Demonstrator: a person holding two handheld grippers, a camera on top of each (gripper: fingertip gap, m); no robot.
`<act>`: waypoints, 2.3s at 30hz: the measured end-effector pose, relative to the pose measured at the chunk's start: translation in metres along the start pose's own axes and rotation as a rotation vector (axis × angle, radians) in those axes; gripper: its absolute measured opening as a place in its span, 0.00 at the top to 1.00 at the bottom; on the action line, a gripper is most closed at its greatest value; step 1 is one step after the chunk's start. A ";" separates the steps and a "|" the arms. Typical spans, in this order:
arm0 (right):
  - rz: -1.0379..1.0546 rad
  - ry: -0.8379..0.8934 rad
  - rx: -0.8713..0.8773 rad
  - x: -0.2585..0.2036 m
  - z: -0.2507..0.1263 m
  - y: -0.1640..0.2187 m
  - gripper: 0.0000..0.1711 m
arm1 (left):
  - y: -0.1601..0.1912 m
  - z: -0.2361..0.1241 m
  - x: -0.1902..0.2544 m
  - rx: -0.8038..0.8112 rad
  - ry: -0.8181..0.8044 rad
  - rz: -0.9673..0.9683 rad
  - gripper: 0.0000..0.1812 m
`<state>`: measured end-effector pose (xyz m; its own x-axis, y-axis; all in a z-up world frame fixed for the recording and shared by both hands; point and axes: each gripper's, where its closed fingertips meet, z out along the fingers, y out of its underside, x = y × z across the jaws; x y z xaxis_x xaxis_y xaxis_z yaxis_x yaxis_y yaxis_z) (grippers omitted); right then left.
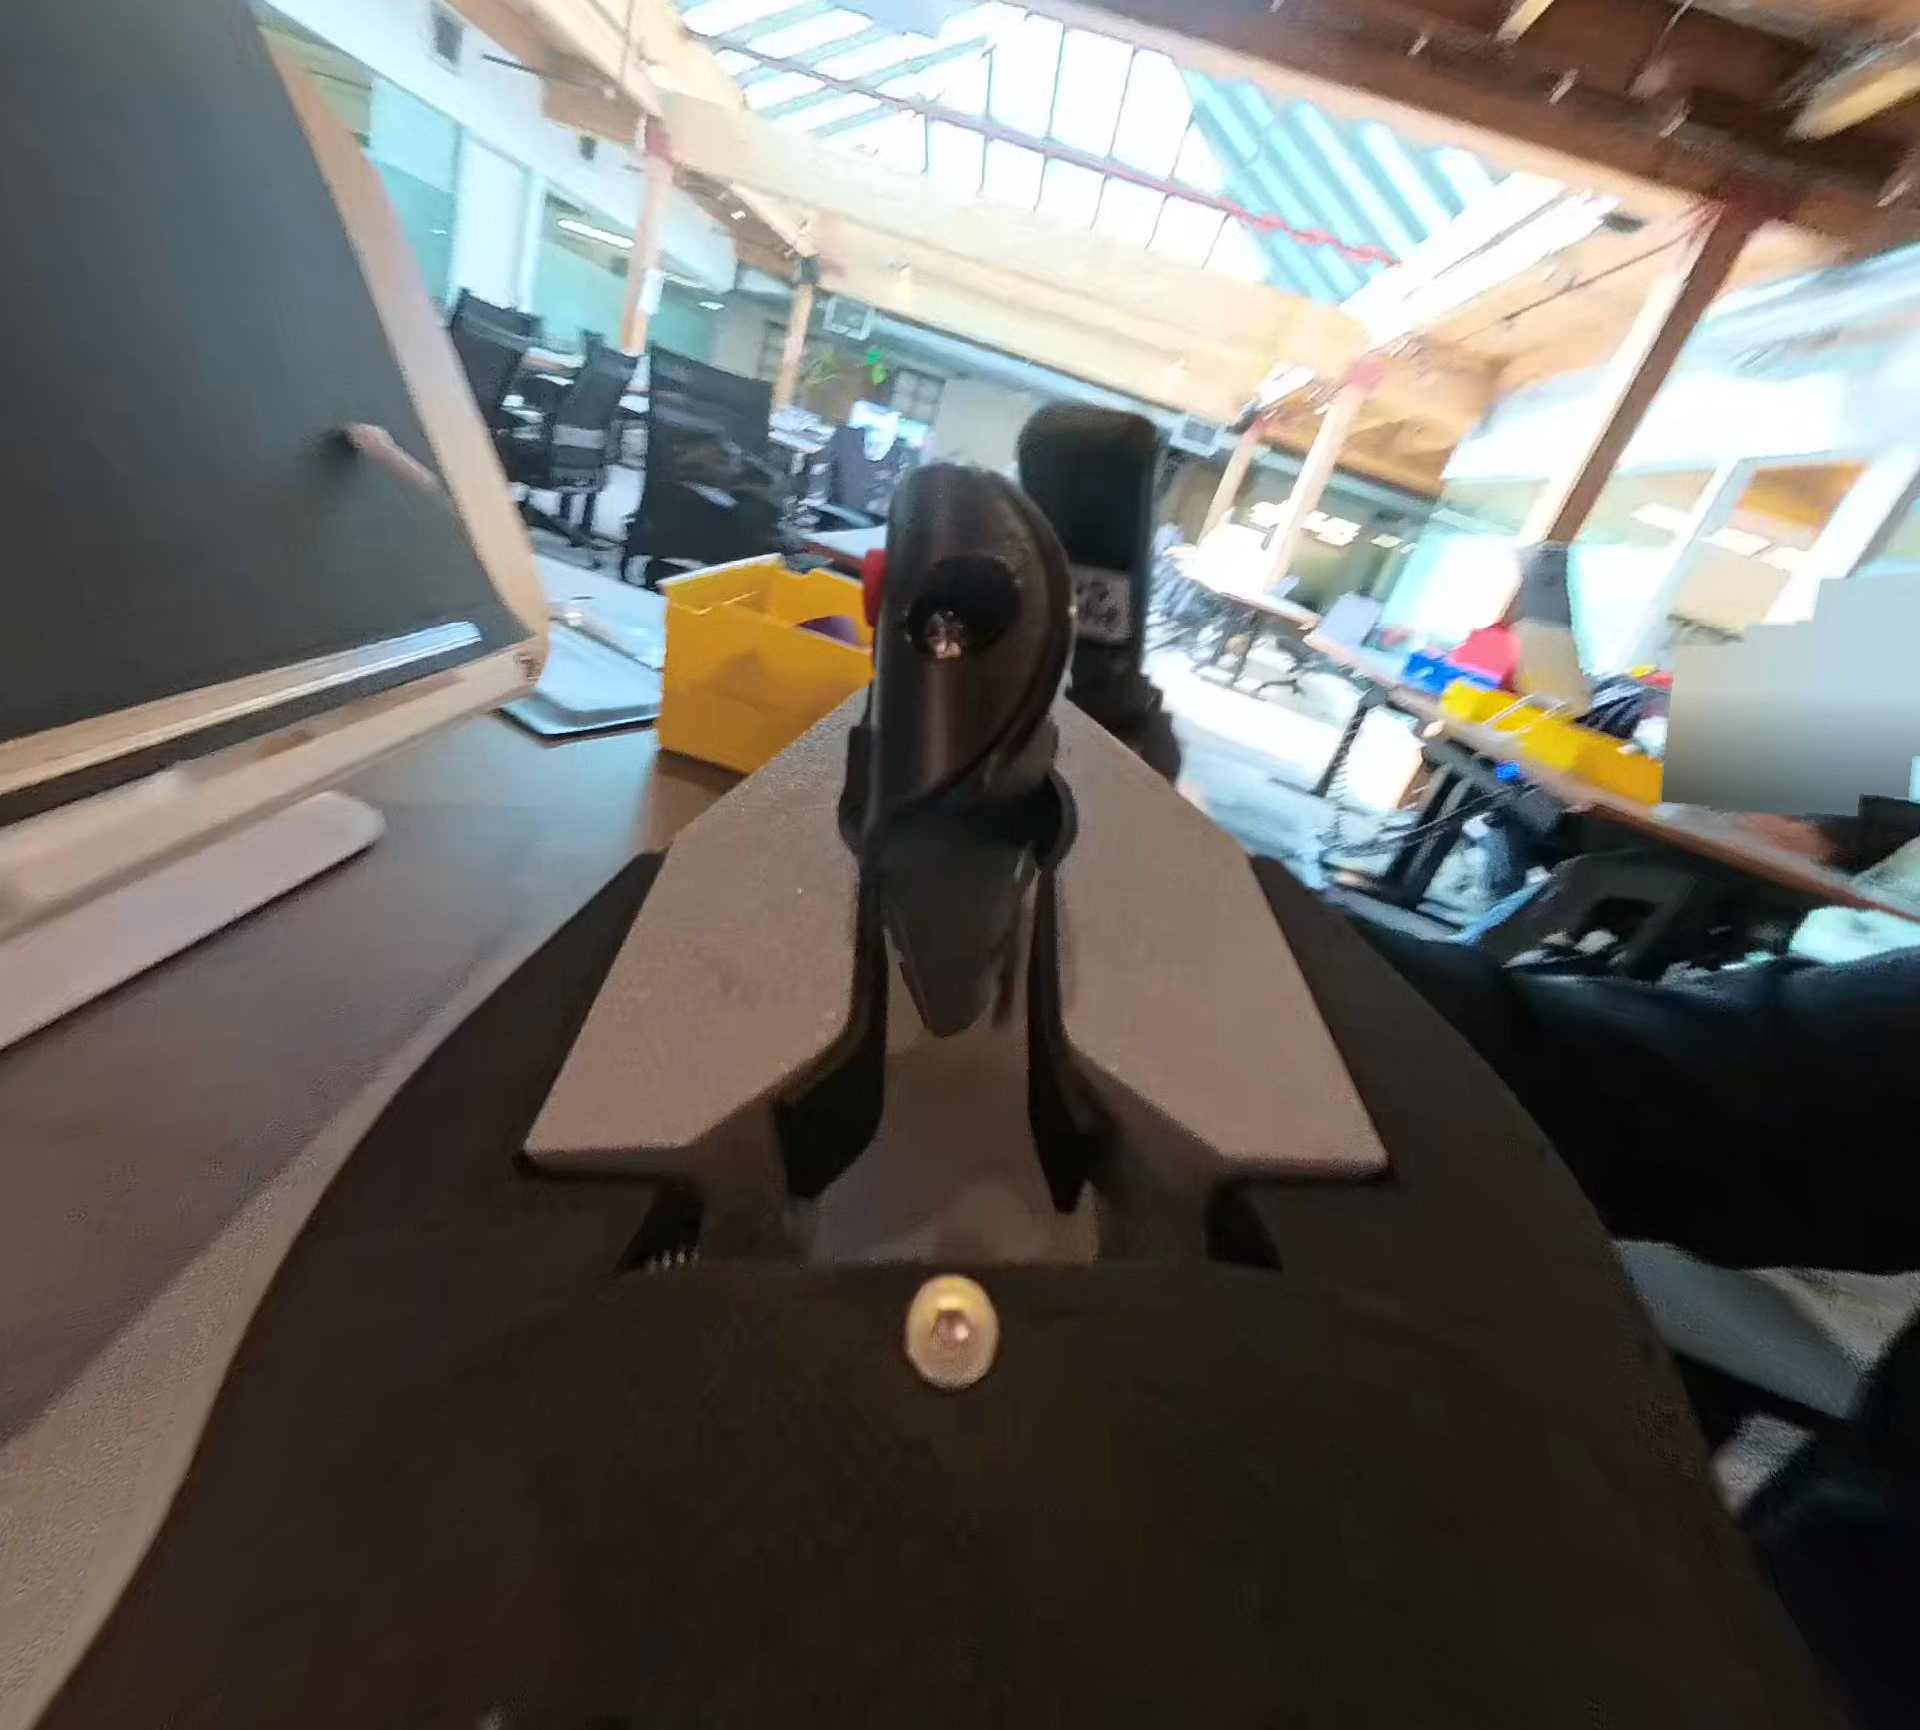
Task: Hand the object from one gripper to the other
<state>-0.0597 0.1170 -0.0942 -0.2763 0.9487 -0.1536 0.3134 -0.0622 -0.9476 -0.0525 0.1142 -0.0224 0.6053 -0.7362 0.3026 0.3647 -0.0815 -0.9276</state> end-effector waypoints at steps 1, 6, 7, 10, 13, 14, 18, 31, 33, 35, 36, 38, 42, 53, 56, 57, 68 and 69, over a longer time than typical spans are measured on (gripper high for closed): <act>-0.032 -0.024 -0.058 -0.006 0.008 0.012 0.63 | -0.001 0.001 0.004 0.006 0.021 -0.023 0.87; 0.044 -0.229 -0.093 -0.035 0.019 0.021 0.84 | 0.002 -0.004 -0.015 -0.029 -0.052 -0.070 0.85; 0.102 -0.277 -0.078 -0.040 0.018 0.018 0.85 | 0.001 -0.008 -0.023 -0.031 -0.087 -0.091 0.82; 0.304 -0.348 -0.066 -0.037 0.016 0.016 0.85 | -0.012 -0.022 -0.033 0.001 -0.121 -0.061 0.66; 0.454 -0.334 -0.007 -0.021 0.006 0.008 0.86 | -0.009 -0.034 -0.041 -0.120 -0.198 0.101 0.58; 0.483 -0.305 0.014 -0.012 0.001 0.006 0.86 | -0.003 -0.037 -0.043 -0.183 -0.213 0.182 0.60; 0.611 -0.298 0.125 0.007 -0.020 -0.008 0.86 | 0.008 -0.040 -0.059 -0.271 -0.349 0.505 0.62; 0.749 -0.397 -0.020 -0.016 -0.002 0.011 0.86 | 0.035 -0.020 -0.062 -0.452 -0.616 1.674 0.71; 0.758 -0.464 -0.024 -0.027 -0.002 0.007 0.85 | 0.038 -0.019 -0.061 -0.461 -0.601 1.714 0.70; 0.756 -0.532 -0.050 -0.041 -0.001 0.007 0.85 | 0.038 -0.014 -0.056 -0.439 -0.592 1.809 0.74; 0.733 -0.539 -0.082 -0.047 0.003 0.011 0.85 | 0.038 -0.012 -0.051 -0.423 -0.588 1.843 0.80; 0.668 -0.572 -0.128 -0.060 0.006 0.017 0.85 | 0.038 -0.009 -0.047 -0.431 -0.578 1.862 0.84; 0.525 -0.528 -0.041 -0.051 -0.008 -0.003 0.69 | 0.041 -0.013 -0.060 -0.508 -0.556 1.452 0.86; 0.078 -0.123 0.228 -0.013 -0.025 -0.042 0.61 | 0.069 -0.001 -0.025 -0.424 -0.097 0.100 0.87; 0.016 -0.154 0.209 -0.023 -0.013 -0.037 0.87 | 0.086 0.003 -0.006 -0.486 -0.011 0.023 0.87; 0.012 -0.145 0.199 -0.023 -0.011 -0.035 0.87 | 0.092 0.004 -0.004 -0.510 -0.006 0.026 0.87; -0.831 0.719 -0.046 0.035 -0.032 -0.034 0.88 | 0.054 -0.008 -0.030 -0.332 -0.104 -0.128 0.56; -0.912 0.762 -0.108 0.040 -0.028 -0.028 0.88 | 0.049 -0.010 -0.027 -0.306 -0.072 -0.175 0.54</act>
<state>-0.0538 0.1652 -0.0655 0.1626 0.5710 0.8047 0.3665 0.7223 -0.5866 -0.0577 0.1234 -0.0781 0.6046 -0.6450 0.4673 0.2450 -0.4077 -0.8797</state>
